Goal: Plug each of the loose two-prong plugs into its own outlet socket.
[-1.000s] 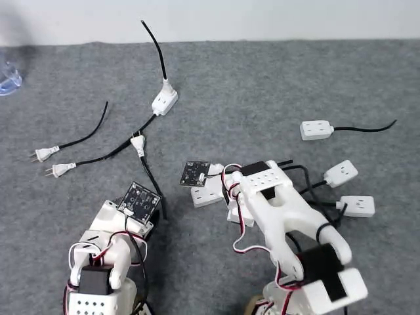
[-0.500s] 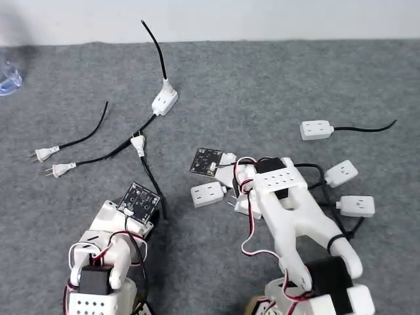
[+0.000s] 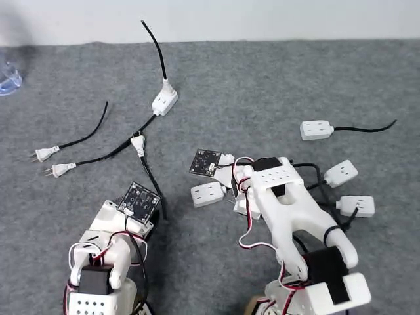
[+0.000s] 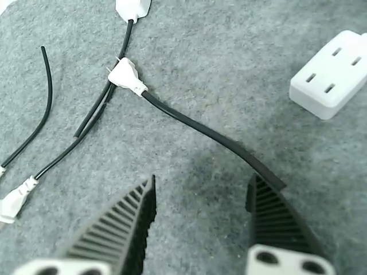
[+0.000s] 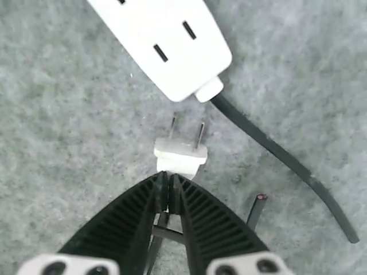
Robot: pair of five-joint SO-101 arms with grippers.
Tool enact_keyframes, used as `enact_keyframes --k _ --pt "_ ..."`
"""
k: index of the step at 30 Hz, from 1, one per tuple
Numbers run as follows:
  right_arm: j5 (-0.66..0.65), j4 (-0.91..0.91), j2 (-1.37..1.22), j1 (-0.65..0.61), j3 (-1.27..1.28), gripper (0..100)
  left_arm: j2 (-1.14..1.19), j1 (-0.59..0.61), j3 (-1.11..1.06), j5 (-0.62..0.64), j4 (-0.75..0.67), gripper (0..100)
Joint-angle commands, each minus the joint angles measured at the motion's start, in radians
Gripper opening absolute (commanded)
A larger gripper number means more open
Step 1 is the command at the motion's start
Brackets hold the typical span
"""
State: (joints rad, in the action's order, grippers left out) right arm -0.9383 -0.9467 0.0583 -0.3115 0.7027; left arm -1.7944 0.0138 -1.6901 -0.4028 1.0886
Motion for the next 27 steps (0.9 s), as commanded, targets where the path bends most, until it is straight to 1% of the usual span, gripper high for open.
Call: enact_keyframes --k 1,4,8,9,10,15,23,27 --pt "-0.009 0.038 -0.024 0.005 -0.043 1.2 -0.008 -0.005 0.005 0.008 -0.008 24" --pt "-0.008 0.036 -0.024 0.004 -0.043 3.3 -0.008 -0.005 0.005 0.008 -0.008 24" --pt "-0.006 0.030 -0.025 0.008 -0.041 20.2 -0.008 -0.006 0.005 0.008 -0.008 24" --pt "-0.006 0.030 -0.025 0.007 -0.041 23.0 -0.008 -0.006 0.005 0.008 -0.008 24" --pt "-0.006 0.030 -0.025 0.005 -0.041 23.8 -0.008 -0.006 0.005 0.008 -0.008 24" --pt "-0.011 0.030 -0.025 0.002 -0.041 19.7 -0.008 -0.006 0.005 0.008 -0.008 24" --pt "-0.011 0.027 -0.027 -0.048 -0.043 19.7 -0.008 -0.006 0.005 0.008 -0.008 24" --pt "-0.043 -0.045 -0.031 -0.058 -0.074 19.8 -0.008 -0.006 0.005 0.008 -0.008 24"
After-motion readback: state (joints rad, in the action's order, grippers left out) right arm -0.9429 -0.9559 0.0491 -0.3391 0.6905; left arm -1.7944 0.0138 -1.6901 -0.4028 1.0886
